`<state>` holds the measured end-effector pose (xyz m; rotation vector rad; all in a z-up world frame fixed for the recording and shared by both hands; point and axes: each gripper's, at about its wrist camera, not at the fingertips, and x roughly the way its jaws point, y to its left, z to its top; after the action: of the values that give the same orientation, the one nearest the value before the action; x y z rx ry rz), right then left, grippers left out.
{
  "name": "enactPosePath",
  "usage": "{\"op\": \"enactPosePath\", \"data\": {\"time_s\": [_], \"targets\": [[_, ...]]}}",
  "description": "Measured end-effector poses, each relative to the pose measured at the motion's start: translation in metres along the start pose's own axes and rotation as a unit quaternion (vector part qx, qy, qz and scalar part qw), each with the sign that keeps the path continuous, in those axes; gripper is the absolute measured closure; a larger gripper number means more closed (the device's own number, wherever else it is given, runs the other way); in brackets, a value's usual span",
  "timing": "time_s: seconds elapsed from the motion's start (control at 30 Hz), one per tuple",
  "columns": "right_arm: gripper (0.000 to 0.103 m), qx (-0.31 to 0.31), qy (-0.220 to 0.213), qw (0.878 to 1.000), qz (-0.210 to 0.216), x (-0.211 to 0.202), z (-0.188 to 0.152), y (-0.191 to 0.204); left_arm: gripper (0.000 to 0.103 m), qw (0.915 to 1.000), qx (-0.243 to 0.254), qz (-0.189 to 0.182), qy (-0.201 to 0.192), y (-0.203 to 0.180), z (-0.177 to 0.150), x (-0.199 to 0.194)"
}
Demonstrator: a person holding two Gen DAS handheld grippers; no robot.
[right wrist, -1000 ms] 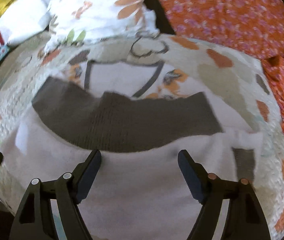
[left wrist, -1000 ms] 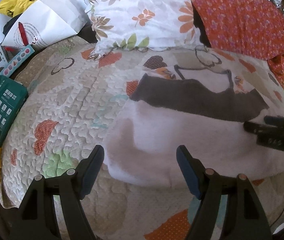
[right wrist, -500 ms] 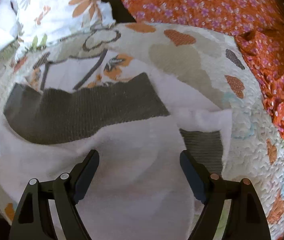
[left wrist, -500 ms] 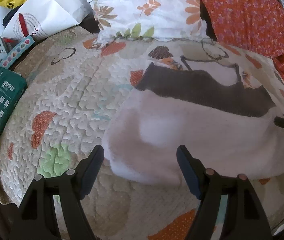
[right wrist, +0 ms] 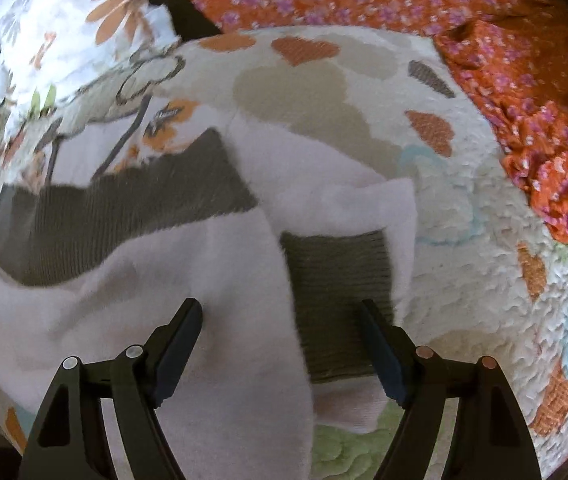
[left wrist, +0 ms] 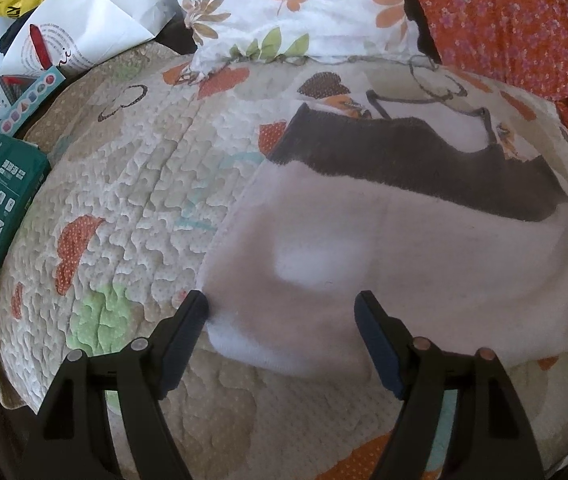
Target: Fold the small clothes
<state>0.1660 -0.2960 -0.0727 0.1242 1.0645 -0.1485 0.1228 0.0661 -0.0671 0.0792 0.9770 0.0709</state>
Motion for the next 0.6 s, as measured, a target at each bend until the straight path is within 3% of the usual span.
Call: {"op": "enactPosePath", "data": {"time_s": [0.6], "targets": [[0.017,-0.005,0.025,1.0,-0.017,0.012,-0.007,-0.008,0.026,0.9999,-0.002,0.003,0.016,0.002,-0.003,0.01]]}}
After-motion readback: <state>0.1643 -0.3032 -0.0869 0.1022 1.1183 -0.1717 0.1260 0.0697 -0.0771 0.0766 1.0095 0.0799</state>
